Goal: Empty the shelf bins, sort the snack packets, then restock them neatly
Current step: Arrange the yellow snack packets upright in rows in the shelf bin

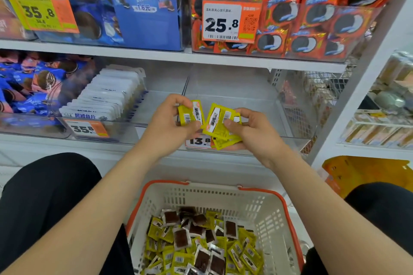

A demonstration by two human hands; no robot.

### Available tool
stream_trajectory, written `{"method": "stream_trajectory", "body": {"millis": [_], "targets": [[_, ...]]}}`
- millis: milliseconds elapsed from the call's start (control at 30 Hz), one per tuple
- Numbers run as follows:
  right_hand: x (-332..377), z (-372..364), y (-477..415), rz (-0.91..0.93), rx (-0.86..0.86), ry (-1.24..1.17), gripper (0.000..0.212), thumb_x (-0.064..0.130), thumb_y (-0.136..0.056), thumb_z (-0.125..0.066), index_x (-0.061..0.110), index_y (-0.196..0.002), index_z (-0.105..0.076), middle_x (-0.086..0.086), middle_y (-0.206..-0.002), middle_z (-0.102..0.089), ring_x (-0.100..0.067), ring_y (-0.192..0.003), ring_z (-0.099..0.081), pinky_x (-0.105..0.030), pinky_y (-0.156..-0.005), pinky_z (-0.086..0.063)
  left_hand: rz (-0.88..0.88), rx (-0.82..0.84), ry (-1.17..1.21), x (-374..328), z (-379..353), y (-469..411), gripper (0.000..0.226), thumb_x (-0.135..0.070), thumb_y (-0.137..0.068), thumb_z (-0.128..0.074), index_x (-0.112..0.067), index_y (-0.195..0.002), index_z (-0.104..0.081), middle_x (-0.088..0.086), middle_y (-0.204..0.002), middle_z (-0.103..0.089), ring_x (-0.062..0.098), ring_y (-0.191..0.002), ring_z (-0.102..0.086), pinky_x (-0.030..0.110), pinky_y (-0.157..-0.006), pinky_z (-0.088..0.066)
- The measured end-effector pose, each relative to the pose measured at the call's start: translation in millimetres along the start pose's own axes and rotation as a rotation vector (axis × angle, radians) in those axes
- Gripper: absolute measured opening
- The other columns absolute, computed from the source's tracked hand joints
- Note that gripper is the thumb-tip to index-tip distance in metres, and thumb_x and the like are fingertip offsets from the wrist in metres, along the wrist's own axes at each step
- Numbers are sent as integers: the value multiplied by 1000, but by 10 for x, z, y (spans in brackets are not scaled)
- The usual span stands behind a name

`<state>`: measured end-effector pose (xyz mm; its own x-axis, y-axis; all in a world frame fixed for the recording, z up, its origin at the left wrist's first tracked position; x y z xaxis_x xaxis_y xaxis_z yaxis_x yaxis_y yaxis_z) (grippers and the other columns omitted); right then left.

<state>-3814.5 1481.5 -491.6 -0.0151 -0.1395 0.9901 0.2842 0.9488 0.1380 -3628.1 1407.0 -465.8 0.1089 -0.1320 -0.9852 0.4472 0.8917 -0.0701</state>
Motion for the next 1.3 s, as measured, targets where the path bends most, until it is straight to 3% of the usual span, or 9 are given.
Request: {"method": "stream_trajectory", "body": {"millis": [100,200,300,467,567,667,767,967,1300], "targets": [[26,111,0,61,-168,-59,10,10,-100,-68,8,-110,-66,-19,-105,-76,-33,-81,-78,-47,-66,-65,-63,-195,-67,15,47,-25,20,-3,-96,-69,-21,-103,-67,11,-96,-77,37,-85,-72,48,-72,-61],[91,219,36,93,-247,-165,5,8,-100,-67,12,-102,-64,-15,-95,-76,-28,-76,-78,-42,-59,-63,-155,-340,-11,-12,103,23,39,-3,-89,-75,-31,-113,-63,4,-89,-78,34,-76,-74,48,-69,-63],[68,152,61,65,-193,-191,9,10,-100,-67,9,-108,-64,-19,-102,-76,-32,-78,-77,-42,-58,-63,-177,-405,-43,-25,114,51,44,-12,-82,-78,-42,-113,-69,-2,-95,-78,25,-91,-77,50,-77,-64],[-33,25,117,97,-239,-109,14,11,-102,-66,6,-112,-58,-22,-105,-74,-37,-78,-77,-52,-63,-65,-31,-195,166,35,-289,60,14,-10,-98,-70,-17,-109,-73,8,-104,-76,20,-89,-78,45,-78,-66],[-37,0,134,111,-222,-117,18,12,-99,-71,8,-112,-58,-19,-102,-76,-36,-76,-78,-50,-61,-65,-121,-165,-1,13,-289,51,29,-18,-86,-85,-25,-110,-71,-4,-99,-78,18,-91,-76,45,-80,-65],[-5,-33,120,91,-150,-82,25,13,-95,-75,10,-117,-62,-18,-99,-74,-28,-74,-78,-44,-58,-64,-117,-190,-6,57,-203,1,26,-11,-89,-78,-26,-109,-72,-2,-100,-78,23,-93,-76,52,-81,-64],[96,203,92,150,-281,-9,30,15,-94,-77,11,-118,-60,-15,-99,-74,-22,-72,-77,-42,-53,-63,-124,-256,6,69,-44,-63,25,-17,-93,-67,-32,-112,-71,-2,-102,-78,26,-94,-76,52,-82,-64],[377,216,29,381,-264,448,27,32,-80,-90,21,-91,-68,5,-81,-76,-15,-75,-74,-38,-67,-60,-252,104,-274,-108,-223,-96,33,-12,-102,-66,-33,-127,-61,5,-106,-73,25,-83,-75,44,-69,-65],[254,125,15,304,-209,278,33,30,-82,-88,17,-105,-68,0,-90,-76,-17,-76,-74,-36,-65,-62,-195,61,-28,-212,-279,26,32,-35,-96,-69,-26,-126,-71,7,-106,-76,28,-88,-78,40,-65,-65]]}}
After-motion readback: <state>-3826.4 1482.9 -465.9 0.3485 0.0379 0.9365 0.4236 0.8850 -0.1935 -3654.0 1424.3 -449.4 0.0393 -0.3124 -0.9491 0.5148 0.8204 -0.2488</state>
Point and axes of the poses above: each hand's wrist, its own y-axis away from the middle knuckle, its own z-axis out of the back of the hand, x = y × z, the point moved 9 cm from there along -y, towards the middle knuckle
